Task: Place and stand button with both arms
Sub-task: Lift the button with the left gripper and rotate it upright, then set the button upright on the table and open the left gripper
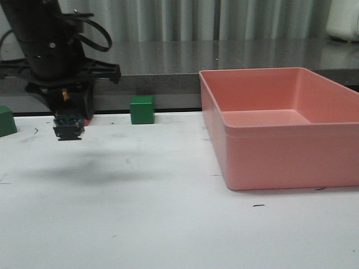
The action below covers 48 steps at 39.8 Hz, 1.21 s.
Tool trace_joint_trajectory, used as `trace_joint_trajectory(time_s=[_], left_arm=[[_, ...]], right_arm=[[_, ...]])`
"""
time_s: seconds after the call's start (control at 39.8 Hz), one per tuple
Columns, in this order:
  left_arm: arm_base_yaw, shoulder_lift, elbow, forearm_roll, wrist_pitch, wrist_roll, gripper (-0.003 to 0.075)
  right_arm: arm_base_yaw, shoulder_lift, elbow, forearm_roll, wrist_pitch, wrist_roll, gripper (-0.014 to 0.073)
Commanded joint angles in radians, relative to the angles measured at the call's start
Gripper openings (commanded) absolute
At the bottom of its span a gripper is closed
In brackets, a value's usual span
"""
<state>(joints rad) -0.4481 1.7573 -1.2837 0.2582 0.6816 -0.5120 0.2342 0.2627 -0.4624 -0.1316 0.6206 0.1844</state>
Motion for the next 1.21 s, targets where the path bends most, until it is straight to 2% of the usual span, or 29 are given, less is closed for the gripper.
trace_joint_trajectory(time_s=[0.0, 0.13, 0.3, 0.5, 0.6, 0.8, 1.01, 1.18], left_arm=[[-0.007, -0.171, 0.094, 0.098, -0.189, -0.055, 0.0110], [0.011, -0.308, 0.257, 0.197, -0.380, -0.108, 0.0110], [0.070, -0.449, 0.457, 0.267, -0.704, -0.108, 0.0110], [0.128, -0.476, 0.634, 0.334, -1.044, -0.105, 0.0110], [0.137, -0.457, 0.689, 0.379, -1.198, -0.039, 0.0110], [0.137, -0.356, 0.706, 0.279, -1.283, 0.073, 0.0110], [0.137, -0.175, 0.706, 0.170, -1.500, 0.210, 0.0110], [0.137, -0.038, 0.706, 0.155, -1.629, 0.245, 0.0110]], right_arm=[[-0.004, 0.007, -0.026, -0.022, -0.080, -0.008, -0.0062], [-0.004, 0.007, -0.026, -0.022, -0.080, -0.008, -0.0062], [-0.004, 0.007, -0.026, -0.022, -0.080, -0.008, -0.0062], [-0.004, 0.007, -0.026, -0.022, -0.080, -0.008, -0.0062], [-0.004, 0.007, -0.026, -0.022, -0.080, -0.008, -0.0062], [-0.004, 0.007, -0.026, -0.022, -0.080, -0.008, -0.0062], [-0.004, 0.007, -0.026, -0.022, -0.080, -0.008, -0.0062], [-0.004, 0.007, -0.026, -0.022, -0.080, -0.008, -0.0062]])
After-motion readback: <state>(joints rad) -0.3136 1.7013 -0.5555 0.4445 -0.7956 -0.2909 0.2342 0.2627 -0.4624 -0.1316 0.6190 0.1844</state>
